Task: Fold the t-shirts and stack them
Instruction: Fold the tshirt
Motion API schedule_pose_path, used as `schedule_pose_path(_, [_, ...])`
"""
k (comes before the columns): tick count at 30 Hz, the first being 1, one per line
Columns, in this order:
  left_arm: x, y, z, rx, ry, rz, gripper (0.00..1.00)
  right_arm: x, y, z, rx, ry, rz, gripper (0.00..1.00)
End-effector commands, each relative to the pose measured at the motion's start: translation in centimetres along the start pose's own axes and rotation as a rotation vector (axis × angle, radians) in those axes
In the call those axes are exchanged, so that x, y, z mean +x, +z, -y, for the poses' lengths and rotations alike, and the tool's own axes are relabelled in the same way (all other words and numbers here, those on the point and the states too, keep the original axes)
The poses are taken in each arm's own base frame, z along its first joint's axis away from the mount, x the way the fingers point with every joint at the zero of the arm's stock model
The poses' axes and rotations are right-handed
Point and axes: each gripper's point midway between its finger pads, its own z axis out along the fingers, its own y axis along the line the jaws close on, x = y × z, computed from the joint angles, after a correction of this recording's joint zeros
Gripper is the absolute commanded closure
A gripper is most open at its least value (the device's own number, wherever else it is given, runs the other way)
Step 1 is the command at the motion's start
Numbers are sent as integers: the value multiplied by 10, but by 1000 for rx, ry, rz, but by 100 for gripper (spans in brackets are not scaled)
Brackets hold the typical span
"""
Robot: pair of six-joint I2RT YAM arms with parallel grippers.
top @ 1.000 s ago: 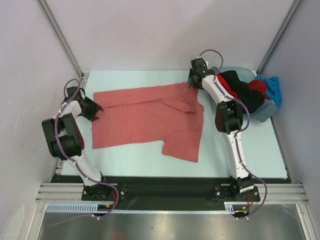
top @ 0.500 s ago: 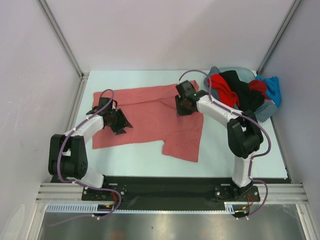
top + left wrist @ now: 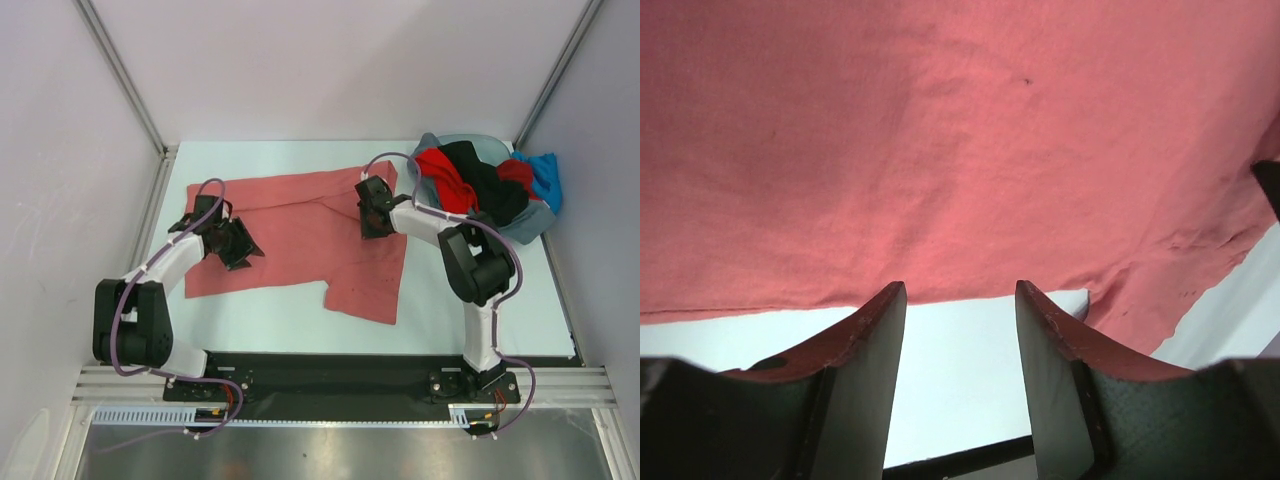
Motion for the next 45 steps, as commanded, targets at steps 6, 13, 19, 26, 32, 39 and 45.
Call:
schedule_pose_path(6, [11, -10, -3, 15, 42, -20, 47, -66, 18, 4, 78, 44, 205, 71])
schedule_pose_path(13, [13, -10, -5, 13, 58, -28, 47, -137, 29, 13, 92, 99, 324, 67])
schedule_pose_path(19, [17, -11, -7, 9, 61, -38, 47, -219, 33, 23, 68, 169, 420, 59])
schedule_pose_path(26, [20, -5, -12, 0, 55, -46, 47, -187, -5, -11, -157, 153, 272, 39])
schedule_pose_path(32, [20, -2, -9, 17, 52, -58, 47, -161, -22, -40, -488, 221, 258, 34])
schedule_pose_path(39, [25, -4, -10, 21, 63, -72, 47, -148, 1, -41, -658, 147, 223, 31])
schedule_pose_path(45, [31, -6, -14, 17, 70, -81, 46, -145, 31, -40, -699, 163, 200, 26])
